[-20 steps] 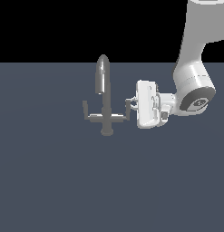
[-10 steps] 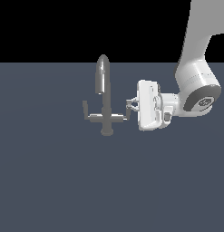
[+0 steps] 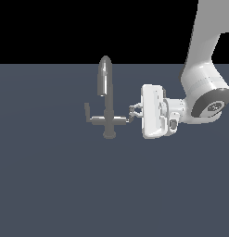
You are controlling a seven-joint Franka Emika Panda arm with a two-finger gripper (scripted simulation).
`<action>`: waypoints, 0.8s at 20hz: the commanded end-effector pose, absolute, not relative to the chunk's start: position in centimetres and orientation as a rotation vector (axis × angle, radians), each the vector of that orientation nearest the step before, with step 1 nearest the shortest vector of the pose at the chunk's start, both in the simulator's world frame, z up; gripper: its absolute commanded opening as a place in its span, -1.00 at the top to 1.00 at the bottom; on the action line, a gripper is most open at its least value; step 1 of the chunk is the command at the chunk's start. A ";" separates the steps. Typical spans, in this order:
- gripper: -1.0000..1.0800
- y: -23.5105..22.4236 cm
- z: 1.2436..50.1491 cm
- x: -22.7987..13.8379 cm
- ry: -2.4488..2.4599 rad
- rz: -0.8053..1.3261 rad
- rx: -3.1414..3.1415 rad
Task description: Turn on the faucet by rotating a designated handle.
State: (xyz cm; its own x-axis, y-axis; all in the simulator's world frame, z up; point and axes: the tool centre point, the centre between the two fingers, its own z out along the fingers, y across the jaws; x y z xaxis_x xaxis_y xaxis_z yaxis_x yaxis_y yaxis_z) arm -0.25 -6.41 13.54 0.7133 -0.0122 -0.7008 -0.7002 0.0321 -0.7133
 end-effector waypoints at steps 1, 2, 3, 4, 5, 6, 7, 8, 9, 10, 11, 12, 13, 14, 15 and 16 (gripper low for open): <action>1.00 -6.3 13.0 -1.7 0.626 0.603 -1.452; 1.00 -6.3 12.9 -2.1 0.626 0.604 -1.452; 1.00 -6.3 12.8 -2.5 0.625 0.604 -1.451; 1.00 -6.3 12.7 -2.8 0.625 0.604 -1.451; 1.00 -6.3 12.6 -3.2 0.624 0.604 -1.451; 1.00 -6.3 12.6 -3.2 0.624 0.604 -1.451; 1.00 -6.4 13.4 -2.0 0.611 0.579 -1.462; 1.00 -6.3 12.8 -2.3 0.613 0.582 -1.461; 1.00 -6.3 12.1 -2.6 0.614 0.585 -1.460; 1.00 -6.3 11.5 -3.0 0.615 0.588 -1.458; 1.00 -6.3 10.8 -3.3 0.617 0.590 -1.457; 1.00 -6.3 10.2 -3.6 0.618 0.593 -1.456; 1.00 -6.3 9.6 -3.9 0.619 0.596 -1.455; 1.00 -6.3 8.9 -4.3 0.621 0.599 -1.454; 1.00 -6.2 8.3 -4.6 0.622 0.601 -1.453; 1.00 -6.2 7.7 -4.9 0.624 0.604 -1.452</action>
State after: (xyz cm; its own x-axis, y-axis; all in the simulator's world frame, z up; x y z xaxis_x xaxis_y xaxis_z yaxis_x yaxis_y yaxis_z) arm -3.44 -6.33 10.98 0.7359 0.0073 -0.6771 -0.6769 0.0310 -0.7354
